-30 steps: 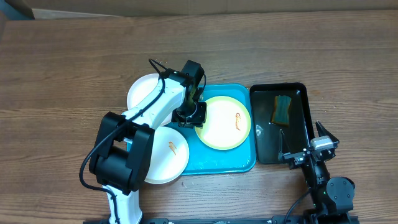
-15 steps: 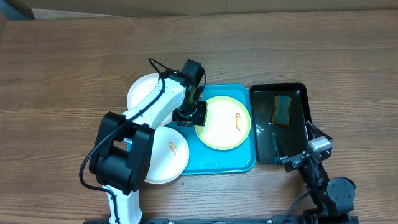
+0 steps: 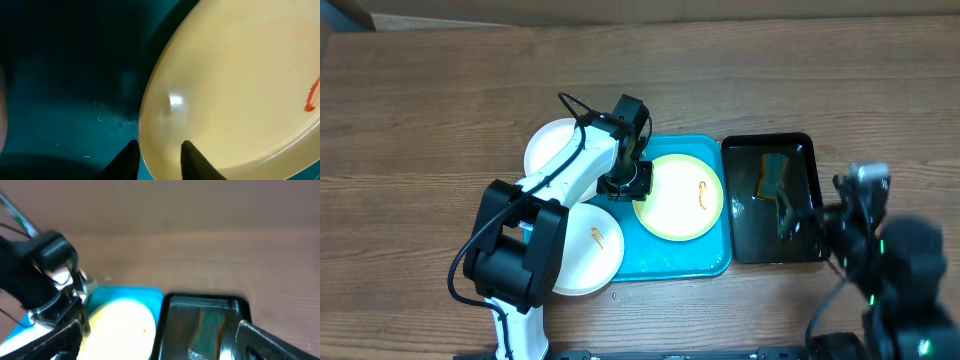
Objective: Clean dirty plates on tray and stack at the side
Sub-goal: 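Reach the right gripper into the black tray toward the sponge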
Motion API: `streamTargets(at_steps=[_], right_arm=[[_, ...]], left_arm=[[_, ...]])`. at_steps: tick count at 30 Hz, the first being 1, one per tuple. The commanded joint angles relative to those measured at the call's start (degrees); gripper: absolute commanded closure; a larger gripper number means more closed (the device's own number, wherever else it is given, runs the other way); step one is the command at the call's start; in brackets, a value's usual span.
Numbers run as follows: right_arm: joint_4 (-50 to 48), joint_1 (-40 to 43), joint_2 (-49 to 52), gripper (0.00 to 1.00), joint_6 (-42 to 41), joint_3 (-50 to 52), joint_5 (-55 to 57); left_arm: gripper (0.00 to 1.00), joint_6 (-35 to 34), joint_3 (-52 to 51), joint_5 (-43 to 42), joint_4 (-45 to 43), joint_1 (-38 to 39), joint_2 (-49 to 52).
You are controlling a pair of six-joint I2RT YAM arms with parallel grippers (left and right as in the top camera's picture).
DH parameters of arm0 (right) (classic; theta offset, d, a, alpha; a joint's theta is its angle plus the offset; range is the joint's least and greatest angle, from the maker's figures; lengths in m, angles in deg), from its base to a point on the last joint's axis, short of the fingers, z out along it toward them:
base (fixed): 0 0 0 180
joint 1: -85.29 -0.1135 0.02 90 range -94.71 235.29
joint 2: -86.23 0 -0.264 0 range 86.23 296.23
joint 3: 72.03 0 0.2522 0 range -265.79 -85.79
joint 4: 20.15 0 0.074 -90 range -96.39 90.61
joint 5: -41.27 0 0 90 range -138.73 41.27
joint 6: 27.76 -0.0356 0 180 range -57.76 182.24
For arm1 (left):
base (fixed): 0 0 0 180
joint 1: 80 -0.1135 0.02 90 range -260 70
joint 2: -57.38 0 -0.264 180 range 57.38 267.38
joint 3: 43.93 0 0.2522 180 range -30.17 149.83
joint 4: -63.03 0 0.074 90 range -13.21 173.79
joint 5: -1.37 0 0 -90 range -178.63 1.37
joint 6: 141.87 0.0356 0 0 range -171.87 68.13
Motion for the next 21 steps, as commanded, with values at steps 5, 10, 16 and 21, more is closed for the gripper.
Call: streamTargets(at_steps=[5, 10, 16, 21], right_arm=[[16.2, 0.2, 25.6, 0.0, -0.4, -21.5, 0.7], [18.5, 0.2, 38.7, 0.0, -4.9, -22.6, 2.3], [19.1, 0.2, 48.4, 0.0, -8.1, -22.6, 6.3], [17.5, 0.2, 53.6, 0.0, -8.4, -22.6, 5.5]], left_arm=[[0.78, -0.4, -0.1, 1.4, -0.1, -0.2, 0.9], [0.78, -0.5, -0.1, 1.4, -1.4, 0.0, 0.9], [0.82, -0.5, -0.1, 1.4, -1.6, 0.4, 1.0], [0.82, -0.4, -0.1, 1.4, -1.7, 0.5, 1.0]])
